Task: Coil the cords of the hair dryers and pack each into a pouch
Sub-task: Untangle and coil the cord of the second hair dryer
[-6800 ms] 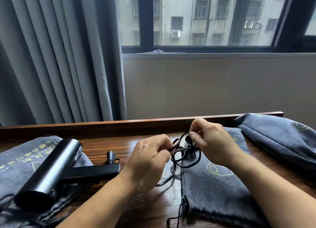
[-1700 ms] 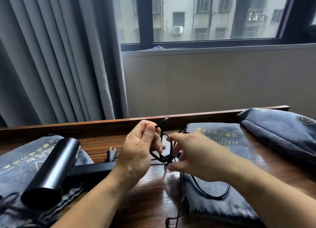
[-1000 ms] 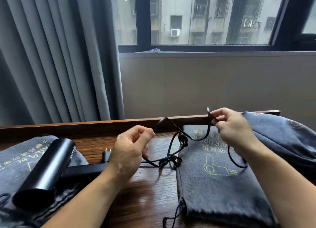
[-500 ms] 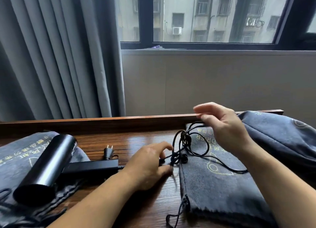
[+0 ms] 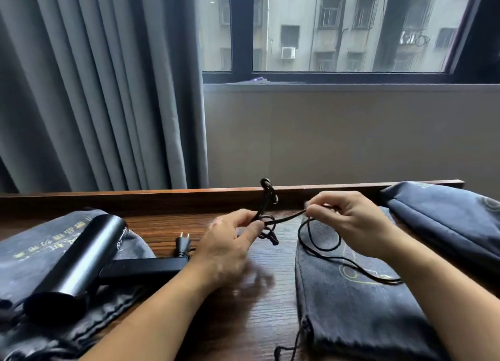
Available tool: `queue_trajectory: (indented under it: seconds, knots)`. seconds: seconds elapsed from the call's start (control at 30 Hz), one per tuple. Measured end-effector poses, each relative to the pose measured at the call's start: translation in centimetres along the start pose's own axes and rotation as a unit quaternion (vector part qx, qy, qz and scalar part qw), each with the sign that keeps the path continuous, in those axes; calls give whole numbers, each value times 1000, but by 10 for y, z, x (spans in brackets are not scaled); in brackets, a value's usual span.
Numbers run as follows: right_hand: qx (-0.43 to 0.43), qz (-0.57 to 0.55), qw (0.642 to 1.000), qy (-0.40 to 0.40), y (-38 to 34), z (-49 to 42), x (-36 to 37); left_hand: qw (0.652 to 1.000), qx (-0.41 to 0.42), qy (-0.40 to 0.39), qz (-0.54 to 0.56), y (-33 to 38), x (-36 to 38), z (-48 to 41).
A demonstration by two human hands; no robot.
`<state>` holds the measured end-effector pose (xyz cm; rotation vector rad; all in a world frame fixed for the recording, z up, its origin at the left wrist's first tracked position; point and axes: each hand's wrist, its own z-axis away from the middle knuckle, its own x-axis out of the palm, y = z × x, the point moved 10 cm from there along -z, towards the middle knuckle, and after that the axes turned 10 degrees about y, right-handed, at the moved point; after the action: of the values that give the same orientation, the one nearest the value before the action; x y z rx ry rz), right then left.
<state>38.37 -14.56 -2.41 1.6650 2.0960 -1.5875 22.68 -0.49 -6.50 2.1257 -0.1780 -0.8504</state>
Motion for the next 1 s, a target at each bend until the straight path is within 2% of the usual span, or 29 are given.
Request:
queue_trajectory:
  seconds: [0.07,0.13,0.23,0.3,0.4,0.57,0.67,0.77,0.87,1.0]
  knots:
    - [39,32,999,18,10,-1,-4,1000,-14,1,25,1,-2,1]
    - [50,155,987,7,16,1,-1,998,-29,16,52,-1,-2,0]
    - [13,372,928,-21,7,8,11,997,-43,29,54,0,-3,1]
    - [22,429,902,-36,-3,14,10,999,-39,18,29,4,-2,2]
    - [17,461,886,-53,-19,19,12,1000,-29,-1,7,8,1,5]
    - [52,451,888,-79,-16,25,17,999,28,13,-22,20,-3,7]
    - [-37,433,900,-23,-35,19,23,999,34,8,-6,23,0,9]
    - [-127,306,944,7,-46,14,35,999,20,2,32,21,1,9]
    - [-108,187,976,-28,-36,11,40,996,3,-13,85,23,0,10]
    - [-87,120,988,-48,-26,11,48,994,-19,-12,104,23,-2,10]
